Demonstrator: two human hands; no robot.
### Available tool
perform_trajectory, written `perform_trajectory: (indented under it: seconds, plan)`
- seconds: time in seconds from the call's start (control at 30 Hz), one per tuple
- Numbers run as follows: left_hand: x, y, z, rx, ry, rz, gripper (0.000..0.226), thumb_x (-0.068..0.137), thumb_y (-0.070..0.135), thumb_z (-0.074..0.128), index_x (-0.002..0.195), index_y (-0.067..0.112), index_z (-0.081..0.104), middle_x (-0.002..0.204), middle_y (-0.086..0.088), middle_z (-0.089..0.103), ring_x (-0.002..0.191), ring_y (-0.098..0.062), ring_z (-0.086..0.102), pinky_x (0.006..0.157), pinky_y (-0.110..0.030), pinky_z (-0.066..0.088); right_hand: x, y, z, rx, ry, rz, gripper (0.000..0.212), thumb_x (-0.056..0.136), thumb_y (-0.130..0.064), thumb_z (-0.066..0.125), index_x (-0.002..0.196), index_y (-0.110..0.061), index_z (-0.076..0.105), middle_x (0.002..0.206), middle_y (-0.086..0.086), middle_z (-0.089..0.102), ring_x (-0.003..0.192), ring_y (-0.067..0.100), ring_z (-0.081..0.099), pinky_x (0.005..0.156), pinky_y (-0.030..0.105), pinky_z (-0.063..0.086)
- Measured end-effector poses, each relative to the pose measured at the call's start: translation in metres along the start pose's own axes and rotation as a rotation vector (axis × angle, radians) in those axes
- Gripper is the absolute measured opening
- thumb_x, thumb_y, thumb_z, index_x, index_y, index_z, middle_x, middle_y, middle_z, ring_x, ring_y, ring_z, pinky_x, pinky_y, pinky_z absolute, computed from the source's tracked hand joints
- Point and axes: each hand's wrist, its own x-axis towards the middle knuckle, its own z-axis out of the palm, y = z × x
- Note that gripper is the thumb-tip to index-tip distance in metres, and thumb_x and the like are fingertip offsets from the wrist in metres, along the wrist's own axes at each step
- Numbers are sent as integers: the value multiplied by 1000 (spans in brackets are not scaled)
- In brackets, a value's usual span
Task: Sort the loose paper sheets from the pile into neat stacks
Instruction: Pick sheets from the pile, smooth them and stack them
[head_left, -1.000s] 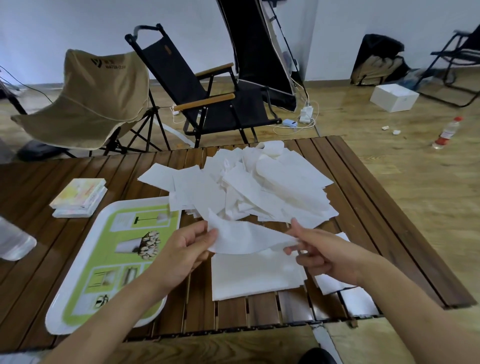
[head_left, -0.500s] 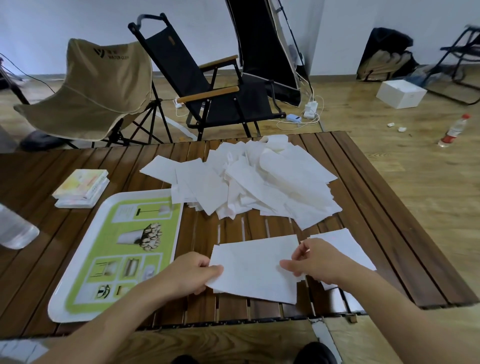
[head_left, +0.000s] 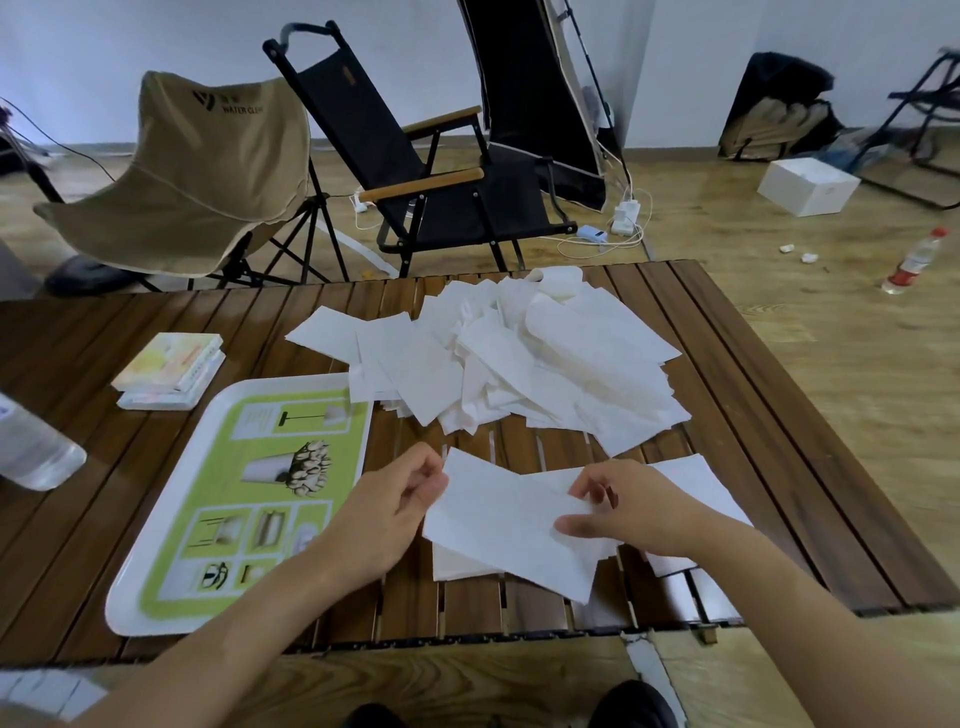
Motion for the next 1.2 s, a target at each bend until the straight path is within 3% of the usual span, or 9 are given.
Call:
perform_trajectory:
  seconds: [0.1,0.23,0.33,0.47,0.6,0.8,0.97,1.07,1.2]
  plan:
    - [2,-10,5,-117,-7,-102,20,106,32,49,90,21,52,61,6,49,54,-5,38,58,-23,34,0,9,-5,135,-37,-29,21,87,-40,78,78,-25,65,76,-11,63,71,7,59,70,22,47]
    - [0,-17,17,-6,-111,-212,22,108,34,44,95,19,52,65,4,64,55,-2,52,62,-24,41,6,18,-9,182,103,0,40,89,-42,74,68,-17,53,64,-4,51,59,10,47,62,23,40]
    - [-2,-20,22,96,-159,-238,22,109,36,41,95,21,50,70,1,68,56,1,56,60,-21,41,12,21,-6,67,161,24,34,90,-43,72,71,-19,58,64,-8,61,59,9,53,60,20,40]
    - [-2,-24,24,240,-156,-251,20,107,41,41,92,30,47,71,-1,66,62,-12,61,65,-36,51,13,16,1,-86,169,76,25,92,-46,69,82,-24,62,78,-4,67,70,11,61,61,23,43]
    - [17,-22,14,586,1,-148,16,105,45,46,103,30,46,72,7,61,65,-8,60,65,-33,56,15,11,2,-193,169,116,25,94,-47,65,84,-25,59,82,-5,65,73,11,61,62,25,45]
    - [91,-37,-5,960,147,-16,42,103,49,48,133,20,40,94,1,71,79,-20,71,57,-31,45,16,1,10,-236,126,157,25,97,-44,61,82,-26,52,84,-6,60,75,9,57,63,23,44]
    - [98,-44,-7,1115,241,157,39,108,37,30,97,16,61,74,1,58,48,-17,53,41,-30,44,10,-4,3,-266,191,183,31,99,-53,54,88,-24,57,83,-5,64,73,10,62,62,24,46]
    - [78,-30,-14,1020,366,306,28,108,34,47,93,16,64,97,-2,55,44,-13,40,35,-25,37,8,-5,-6,-171,279,142,35,99,-52,53,86,-20,57,78,-1,64,68,12,61,57,24,43]
    - [59,-15,-20,737,407,288,20,103,30,60,105,20,77,109,6,69,62,-21,67,48,-32,53,8,-13,-5,12,239,64,32,98,-49,58,85,-21,61,79,-3,67,72,10,62,59,21,41]
